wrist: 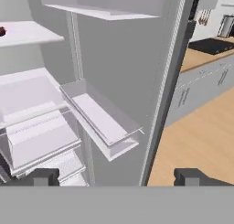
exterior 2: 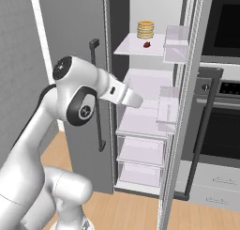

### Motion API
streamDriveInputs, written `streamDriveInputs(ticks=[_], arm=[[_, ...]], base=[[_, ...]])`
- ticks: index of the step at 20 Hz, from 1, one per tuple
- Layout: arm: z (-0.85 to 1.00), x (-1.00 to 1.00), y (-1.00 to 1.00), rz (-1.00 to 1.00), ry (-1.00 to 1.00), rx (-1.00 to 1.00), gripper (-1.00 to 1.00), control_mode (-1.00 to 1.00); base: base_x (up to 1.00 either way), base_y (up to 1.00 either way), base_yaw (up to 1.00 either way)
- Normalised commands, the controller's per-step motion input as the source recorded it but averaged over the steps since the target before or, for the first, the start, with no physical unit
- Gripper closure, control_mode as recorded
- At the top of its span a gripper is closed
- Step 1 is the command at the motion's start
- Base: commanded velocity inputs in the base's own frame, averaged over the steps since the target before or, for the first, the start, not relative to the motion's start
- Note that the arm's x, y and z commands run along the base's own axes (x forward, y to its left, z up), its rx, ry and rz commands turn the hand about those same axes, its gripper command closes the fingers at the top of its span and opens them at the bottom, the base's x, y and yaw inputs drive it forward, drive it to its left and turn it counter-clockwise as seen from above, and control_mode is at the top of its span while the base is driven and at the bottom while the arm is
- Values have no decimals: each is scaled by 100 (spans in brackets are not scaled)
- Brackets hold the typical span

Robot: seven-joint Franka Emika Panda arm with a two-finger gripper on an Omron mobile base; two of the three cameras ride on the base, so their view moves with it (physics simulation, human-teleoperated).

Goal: Take the strawberry from the fridge and place it on top of the pancake, located on the dining counter.

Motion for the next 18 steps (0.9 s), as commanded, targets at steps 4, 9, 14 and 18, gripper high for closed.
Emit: streamDriveInputs(ticks=[4,9,14,18], arm=[[0,-53,80,12,0,13,-100,-100],[-3,-45,88,13,0,10,-100,-100],[-10,-44,80,17,-1,9,-100,-100],[-12,-49,43,13,0,5,-100,-100]], base=[[0,0,0],[0,0,0],[0,0,0],[0,0,0]])
